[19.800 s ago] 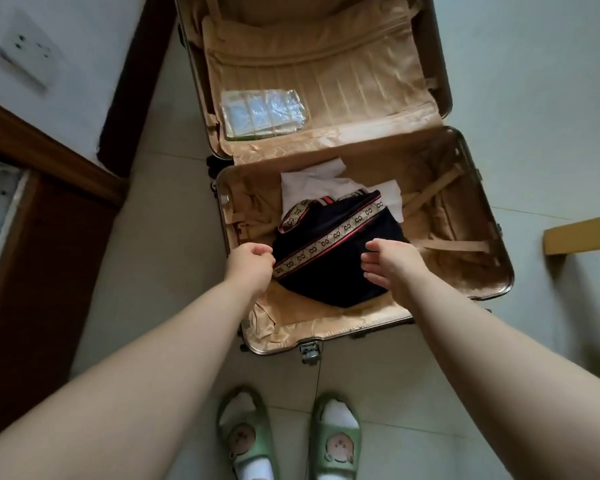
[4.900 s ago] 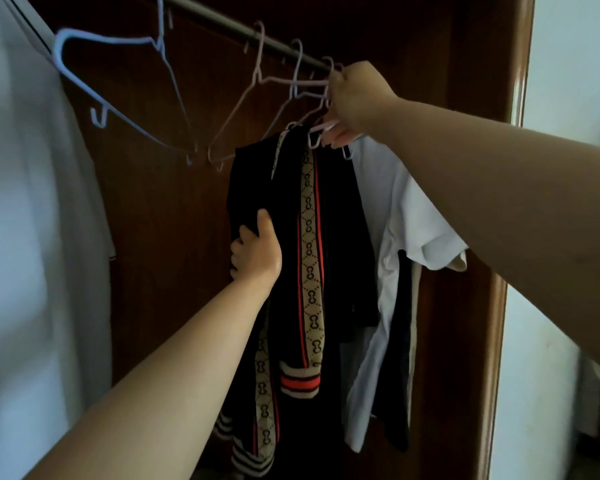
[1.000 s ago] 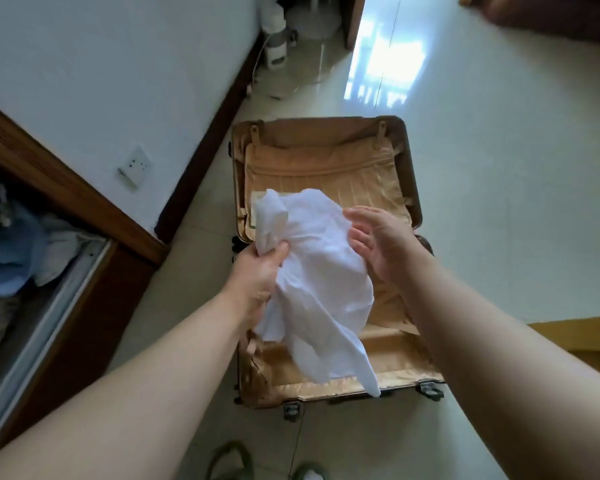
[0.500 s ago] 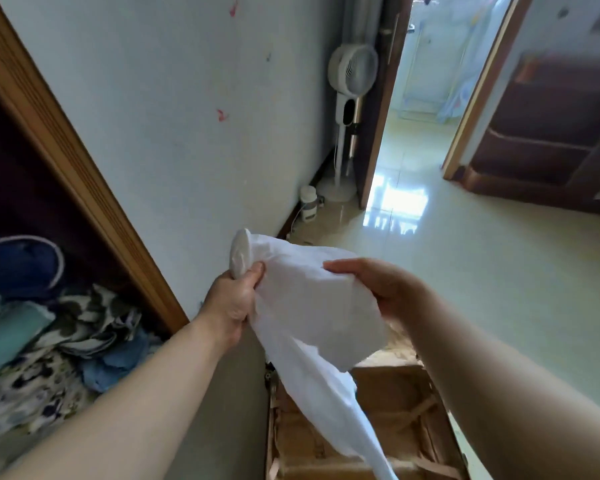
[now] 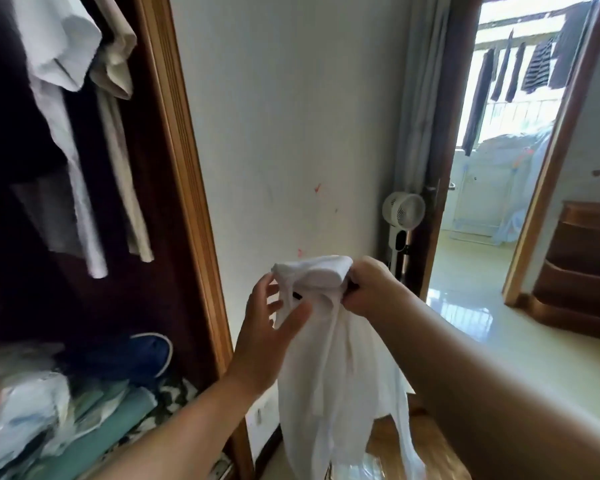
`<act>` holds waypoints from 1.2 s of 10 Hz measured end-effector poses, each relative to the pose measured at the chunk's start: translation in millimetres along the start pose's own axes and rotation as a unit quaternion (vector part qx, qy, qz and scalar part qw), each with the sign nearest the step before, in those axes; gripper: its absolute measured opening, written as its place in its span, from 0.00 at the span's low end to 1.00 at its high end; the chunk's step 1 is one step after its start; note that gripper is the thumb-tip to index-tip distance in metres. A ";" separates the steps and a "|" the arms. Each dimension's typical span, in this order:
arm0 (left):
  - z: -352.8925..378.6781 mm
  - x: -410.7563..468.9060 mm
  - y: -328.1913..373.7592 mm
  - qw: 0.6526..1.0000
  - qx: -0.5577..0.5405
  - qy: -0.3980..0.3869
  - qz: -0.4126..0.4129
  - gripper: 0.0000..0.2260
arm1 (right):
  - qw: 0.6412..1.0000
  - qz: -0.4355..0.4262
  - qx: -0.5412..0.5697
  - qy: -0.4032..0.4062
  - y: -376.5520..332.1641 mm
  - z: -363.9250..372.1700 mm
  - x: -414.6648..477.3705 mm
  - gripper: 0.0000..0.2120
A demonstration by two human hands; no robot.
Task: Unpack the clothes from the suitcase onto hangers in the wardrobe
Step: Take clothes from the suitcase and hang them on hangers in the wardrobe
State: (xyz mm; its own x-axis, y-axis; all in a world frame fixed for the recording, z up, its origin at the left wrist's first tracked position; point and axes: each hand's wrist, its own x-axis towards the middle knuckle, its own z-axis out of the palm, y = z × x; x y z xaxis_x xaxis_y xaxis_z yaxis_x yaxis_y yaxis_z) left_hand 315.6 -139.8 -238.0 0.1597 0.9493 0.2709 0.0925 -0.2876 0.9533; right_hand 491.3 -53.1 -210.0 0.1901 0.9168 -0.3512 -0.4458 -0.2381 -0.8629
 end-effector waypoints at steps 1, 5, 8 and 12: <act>-12.3 -0.2 21.6 0.999 0.005 0.050 0.011 0.30 | 0.999 0.019 0.028 -0.010 -19.6 44.3 -38.1 0.07; -108.9 64.9 137.7 0.973 0.090 0.210 0.028 0.09 | 0.940 -0.092 -0.303 -0.127 -75.3 139.2 -131.8 0.16; -216.6 82.3 189.1 0.930 0.320 0.176 0.046 0.06 | 0.825 -0.299 -0.474 -0.071 -97.4 247.6 -129.4 0.12; -440.5 54.1 229.1 0.823 0.481 0.282 -0.106 0.05 | 0.689 -0.513 -0.498 -0.120 -100.5 432.6 -163.8 0.16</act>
State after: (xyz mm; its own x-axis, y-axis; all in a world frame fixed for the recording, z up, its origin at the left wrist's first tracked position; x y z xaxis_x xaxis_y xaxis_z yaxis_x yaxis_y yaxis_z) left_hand -87.4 -98.3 54.0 -0.4160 0.8215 0.3900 0.8389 0.1812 0.5132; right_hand 126.5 -40.7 91.5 -0.2453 0.7650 0.5954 0.6588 0.5821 -0.4765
